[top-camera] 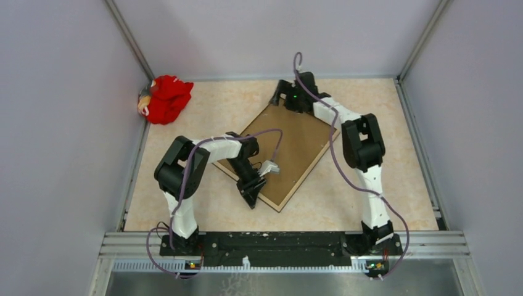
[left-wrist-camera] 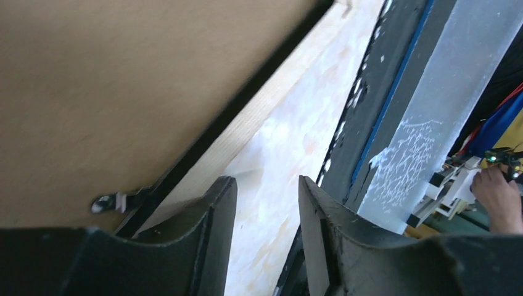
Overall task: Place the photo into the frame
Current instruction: Adjust the photo frame at the center of the board.
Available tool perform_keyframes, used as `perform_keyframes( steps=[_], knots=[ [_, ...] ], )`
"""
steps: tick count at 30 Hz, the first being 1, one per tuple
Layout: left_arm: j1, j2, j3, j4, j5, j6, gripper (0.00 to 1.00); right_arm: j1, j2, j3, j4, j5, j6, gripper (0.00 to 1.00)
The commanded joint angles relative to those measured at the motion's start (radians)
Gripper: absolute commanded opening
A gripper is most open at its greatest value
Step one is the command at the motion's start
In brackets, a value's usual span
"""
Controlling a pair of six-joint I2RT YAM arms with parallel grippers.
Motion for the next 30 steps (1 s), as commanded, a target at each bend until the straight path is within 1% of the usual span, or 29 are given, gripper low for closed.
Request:
perform_keyframes(
  steps=[1, 3, 5, 6, 7, 9, 11, 14, 16, 17, 18, 20, 22, 23, 25, 28, 30],
  knots=[
    [-0.036, 0.033, 0.03, 0.196, 0.034, 0.038, 0.52, 0.136, 0.075, 0.18, -0.192, -0.207, -0.009, 0.99],
    [-0.033, 0.028, 0.054, 0.155, 0.039, 0.045, 0.55, 0.136, 0.079, 0.223, -0.225, -0.182, -0.023, 0.99],
    [-0.025, -0.011, 0.074, 0.1, 0.045, 0.07, 0.58, 0.13, 0.032, 0.225, -0.239, -0.131, -0.046, 0.99],
    [-0.019, -0.036, 0.082, 0.073, 0.051, 0.089, 0.7, 0.124, -0.001, 0.204, -0.231, -0.114, -0.05, 0.99],
    [-0.009, -0.064, 0.089, 0.041, 0.051, 0.111, 0.73, 0.118, -0.044, 0.171, -0.208, -0.104, -0.049, 0.99],
    [0.02, -0.114, 0.122, -0.054, 0.07, 0.168, 0.74, 0.105, -0.135, 0.09, -0.161, -0.083, -0.038, 0.99],
    [0.073, -0.151, 0.171, -0.148, 0.097, 0.236, 0.74, 0.094, -0.223, 0.014, -0.127, -0.071, -0.034, 0.99],
    [0.194, -0.164, 0.275, -0.272, 0.104, 0.342, 0.73, 0.09, -0.358, -0.108, -0.112, -0.03, -0.037, 0.99],
    [0.286, -0.138, 0.369, -0.316, 0.093, 0.385, 0.72, 0.089, -0.449, -0.206, -0.105, -0.003, -0.031, 0.99],
    [0.334, -0.117, 0.403, -0.306, 0.083, 0.386, 0.71, 0.089, -0.492, -0.256, -0.108, 0.013, -0.026, 0.99],
    [0.376, -0.092, 0.433, -0.259, 0.063, 0.349, 0.67, 0.088, -0.533, -0.304, -0.113, 0.026, -0.023, 0.99],
    [0.46, -0.024, 0.489, -0.124, 0.022, 0.226, 0.57, 0.089, -0.613, -0.45, -0.095, 0.034, -0.006, 0.99],
    [0.526, 0.081, 0.564, -0.051, 0.004, 0.129, 0.51, 0.088, -0.7, -0.573, -0.067, 0.039, 0.02, 0.99],
    [0.555, 0.123, 0.593, -0.024, -0.005, 0.076, 0.49, 0.089, -0.735, -0.63, -0.057, 0.037, 0.032, 0.99],
    [0.586, 0.181, 0.616, 0.034, -0.016, 0.022, 0.48, 0.089, -0.791, -0.726, -0.053, 0.043, 0.052, 0.99],
    [0.59, 0.22, 0.596, 0.106, -0.022, -0.004, 0.48, 0.088, -0.853, -0.836, -0.052, 0.04, 0.077, 0.99],
    [0.591, 0.244, 0.588, 0.109, 0.0, -0.007, 0.48, 0.09, -0.881, -0.894, -0.028, 0.012, 0.094, 0.99]
  ],
)
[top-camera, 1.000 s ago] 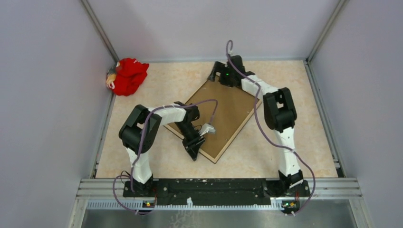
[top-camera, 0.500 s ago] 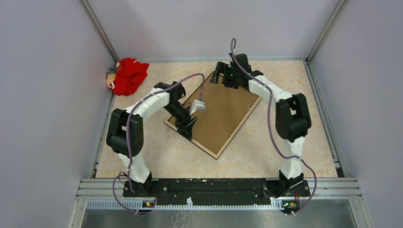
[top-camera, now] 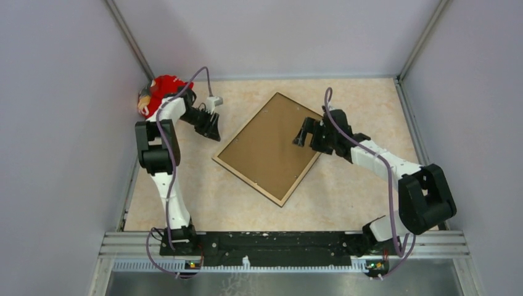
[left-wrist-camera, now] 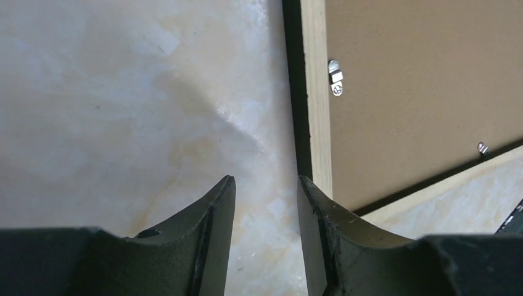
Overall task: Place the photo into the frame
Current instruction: Adjust the photo frame at the center of the board.
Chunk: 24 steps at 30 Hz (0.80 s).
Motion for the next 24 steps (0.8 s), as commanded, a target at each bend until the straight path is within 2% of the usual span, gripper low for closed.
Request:
perform_keyframes(
  steps=[1, 5, 10, 13, 20, 24],
  knots=[
    [-0.019, 0.026, -0.006, 0.059, 0.041, -0.066, 0.48, 0.005, -0.079, -0.106, 0.051, -0.022, 0.059, 0.99],
    [-0.02, 0.05, -0.041, 0.037, 0.106, -0.05, 0.41, 0.005, -0.081, -0.135, 0.021, -0.015, 0.077, 0.99],
    [-0.021, 0.017, -0.169, 0.034, 0.128, 0.004, 0.33, -0.013, -0.069, -0.172, -0.019, 0.071, 0.075, 0.99],
    [-0.025, -0.022, -0.25, 0.025, 0.142, 0.047, 0.32, -0.047, -0.059, -0.218, 0.048, 0.042, 0.086, 0.99],
    [-0.056, -0.132, -0.46, 0.02, 0.154, 0.117, 0.33, -0.092, -0.029, -0.194, 0.017, 0.05, 0.042, 0.99],
    [-0.114, -0.171, -0.535, 0.025, 0.193, 0.11, 0.34, -0.106, -0.011, -0.178, 0.03, 0.029, 0.022, 0.99]
  ],
)
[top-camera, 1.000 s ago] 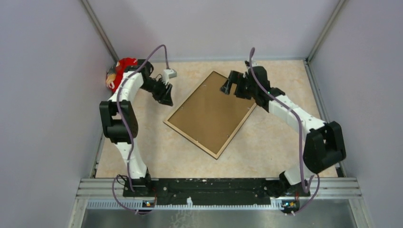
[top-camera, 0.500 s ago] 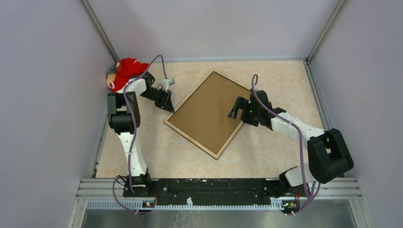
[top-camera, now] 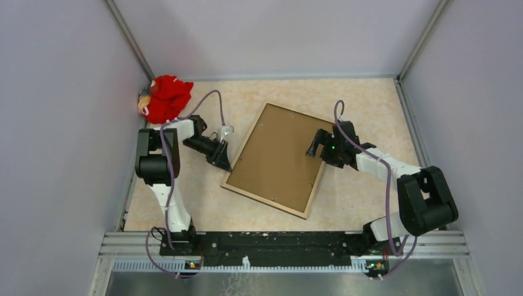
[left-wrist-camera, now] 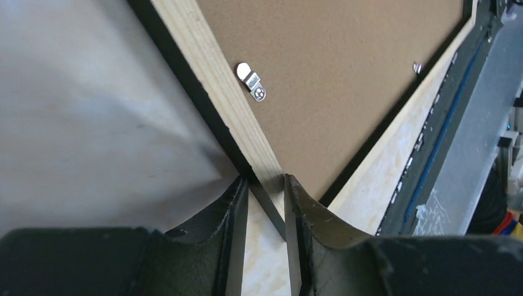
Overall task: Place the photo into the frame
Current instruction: Adjust the photo frame at the center of the board, then install the photo frame at the center of the board.
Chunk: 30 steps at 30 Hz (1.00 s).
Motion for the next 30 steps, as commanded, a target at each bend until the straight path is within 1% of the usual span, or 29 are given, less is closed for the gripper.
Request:
perform_keyframes(
  steps=[1, 4, 6, 9, 11, 14, 16, 19, 23, 27, 30],
  knots=[
    [-0.058, -0.043, -0.084, -0.022, 0.012, 0.05, 0.34, -0.017, 0.023, 0.046, 0.035, -0.012, -0.037, 0.99],
    [-0.087, -0.077, -0.118, -0.002, 0.029, 0.003, 0.34, -0.017, 0.043, 0.132, -0.028, 0.022, -0.064, 0.99],
    [-0.087, -0.104, -0.122, 0.012, 0.028, -0.027, 0.36, -0.016, 0.023, 0.181, -0.071, 0.059, -0.083, 0.99],
    [-0.08, -0.123, -0.114, 0.033, 0.028, -0.075, 0.37, 0.008, -0.009, 0.217, -0.09, 0.09, -0.087, 0.99],
    [-0.079, -0.122, -0.101, 0.057, 0.007, -0.117, 0.38, 0.046, -0.013, 0.217, -0.059, 0.065, -0.075, 0.99],
    [-0.073, -0.11, -0.077, 0.123, -0.03, -0.183, 0.39, 0.157, 0.016, 0.207, 0.043, 0.001, -0.044, 0.99],
    [-0.068, -0.079, -0.051, 0.134, -0.015, -0.203, 0.41, 0.255, 0.061, 0.207, 0.138, -0.053, -0.024, 0.98],
    [-0.066, -0.022, -0.003, 0.129, 0.022, -0.223, 0.41, 0.361, 0.156, 0.243, 0.25, -0.107, 0.001, 0.96],
    [-0.067, 0.025, 0.033, 0.128, 0.047, -0.237, 0.36, 0.467, 0.29, 0.332, 0.308, -0.12, 0.011, 0.92],
    [-0.067, 0.038, 0.03, 0.123, 0.054, -0.228, 0.29, 0.514, 0.386, 0.402, 0.351, -0.138, 0.033, 0.87],
    [-0.067, 0.039, 0.023, 0.122, 0.053, -0.22, 0.23, 0.526, 0.438, 0.423, 0.386, -0.154, 0.051, 0.84]
  ],
)
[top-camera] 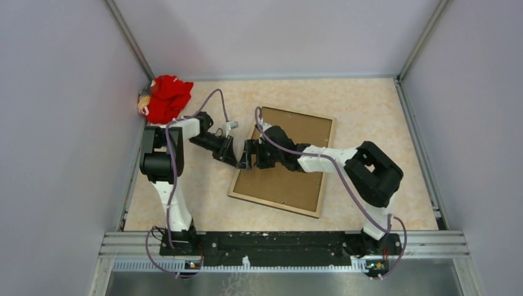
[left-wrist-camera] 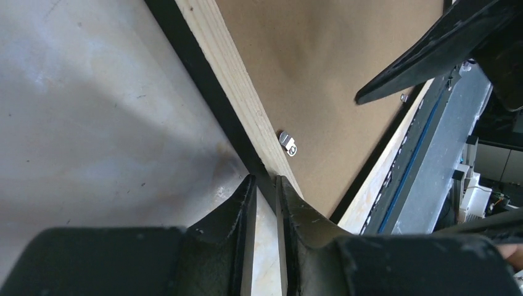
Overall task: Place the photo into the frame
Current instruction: Install the photo frame at the center of the board.
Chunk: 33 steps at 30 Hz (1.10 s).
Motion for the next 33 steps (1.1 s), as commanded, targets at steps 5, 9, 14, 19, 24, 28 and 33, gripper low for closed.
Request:
perform_keyframes(
  steps=[5, 9, 14, 19, 24, 28, 33],
  knots=[
    [-0.003, 0.022, 0.001, 0.025, 0.009, 0.018, 0.2, 0.022, 0.104, 0.097, 0.149, -0.051, 0.059, 0.79],
    [-0.002, 0.021, 0.001, 0.027, 0.006, 0.018, 0.2, 0.028, 0.141, 0.117, 0.145, -0.059, 0.066, 0.78],
    [-0.003, 0.018, 0.002, 0.026, 0.001, 0.018, 0.2, 0.034, 0.167, 0.118, 0.144, -0.063, 0.074, 0.78],
    [-0.003, 0.015, 0.004, 0.027, -0.002, 0.017, 0.2, 0.034, 0.182, 0.117, 0.137, -0.062, 0.072, 0.78],
    [-0.003, 0.01, 0.007, 0.027, -0.005, 0.017, 0.2, 0.034, 0.197, 0.115, 0.158, -0.077, 0.087, 0.78],
    [-0.003, 0.007, 0.004, 0.025, -0.006, 0.022, 0.21, 0.033, 0.21, 0.119, 0.164, -0.082, 0.092, 0.78],
    [-0.003, 0.005, 0.0, 0.024, -0.007, 0.026, 0.21, 0.034, 0.216, 0.123, 0.166, -0.084, 0.091, 0.77]
  ],
)
